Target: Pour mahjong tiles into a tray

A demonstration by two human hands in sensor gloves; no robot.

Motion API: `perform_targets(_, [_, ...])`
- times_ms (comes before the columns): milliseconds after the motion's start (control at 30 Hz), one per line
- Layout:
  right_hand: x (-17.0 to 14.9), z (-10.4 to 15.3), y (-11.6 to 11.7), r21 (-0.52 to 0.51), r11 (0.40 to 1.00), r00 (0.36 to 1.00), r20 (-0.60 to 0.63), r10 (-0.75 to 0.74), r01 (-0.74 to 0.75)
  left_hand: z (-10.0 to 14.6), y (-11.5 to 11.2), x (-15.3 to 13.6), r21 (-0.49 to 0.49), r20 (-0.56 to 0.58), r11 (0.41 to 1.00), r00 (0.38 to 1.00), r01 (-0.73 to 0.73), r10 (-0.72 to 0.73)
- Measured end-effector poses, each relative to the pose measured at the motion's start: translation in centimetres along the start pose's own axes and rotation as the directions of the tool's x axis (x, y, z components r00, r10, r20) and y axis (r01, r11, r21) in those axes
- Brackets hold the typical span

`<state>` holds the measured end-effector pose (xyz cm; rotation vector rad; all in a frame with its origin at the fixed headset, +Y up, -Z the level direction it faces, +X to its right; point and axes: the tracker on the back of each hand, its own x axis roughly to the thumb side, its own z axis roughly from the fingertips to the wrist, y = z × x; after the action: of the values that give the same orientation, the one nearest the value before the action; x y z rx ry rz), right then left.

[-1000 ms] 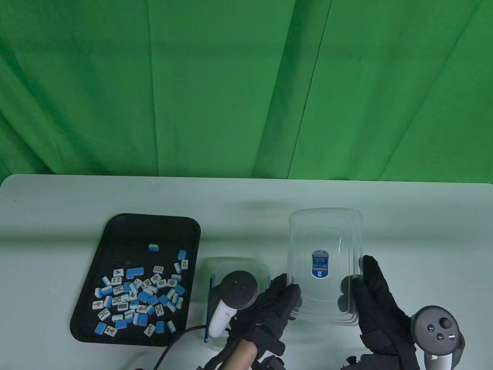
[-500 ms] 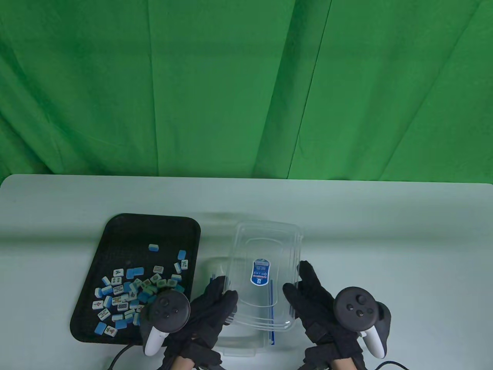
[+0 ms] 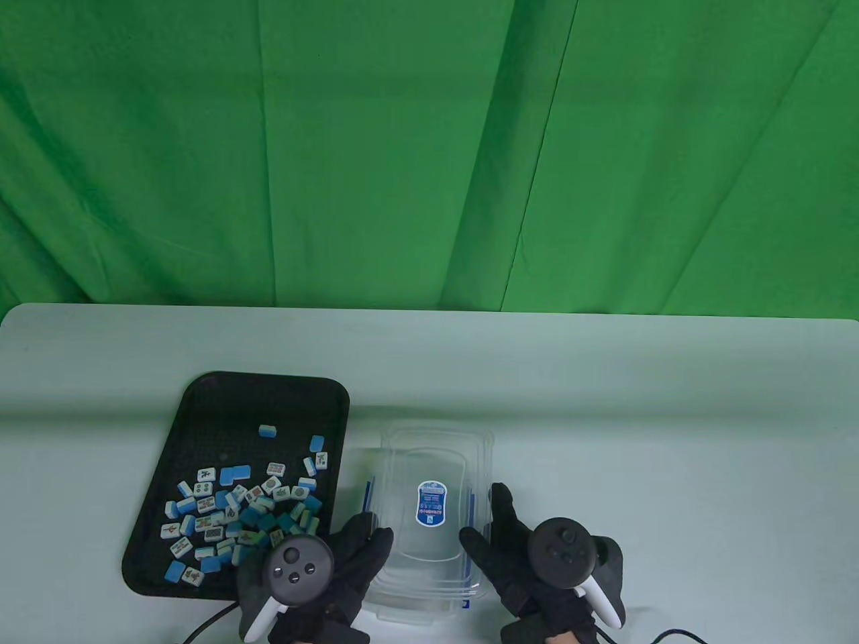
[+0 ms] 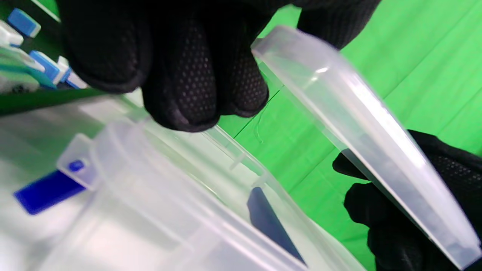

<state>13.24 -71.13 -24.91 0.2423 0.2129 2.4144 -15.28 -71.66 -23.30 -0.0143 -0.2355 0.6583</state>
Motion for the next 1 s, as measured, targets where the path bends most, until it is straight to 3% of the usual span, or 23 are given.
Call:
perform_targets(133, [-0.2, -0.1, 0.5, 0.038, 0.998, 0.999, -0.017, 0.044, -0.043, 0.5, 0.3, 0.5, -0.009, -0.008, 0.986, 0.986, 0.165, -0.166])
perform_targets(367, [-0.1, -0.6, 1.9, 0.097, 0.989, 0.992, -0.051, 0.115, -0.11, 0.6, 0.7, 0.2, -0.021, -0.048, 0.972, 0.971, 0.235, -0.236])
perform_targets(1000, [-0.5, -1.4, 3.2, 0.181, 0.972, 0.98, -0.102, 0.169, -0.149, -0.5, -0.4, -2.1, -0.138, -0.13, 0.97, 0.967, 0.201, -0.219])
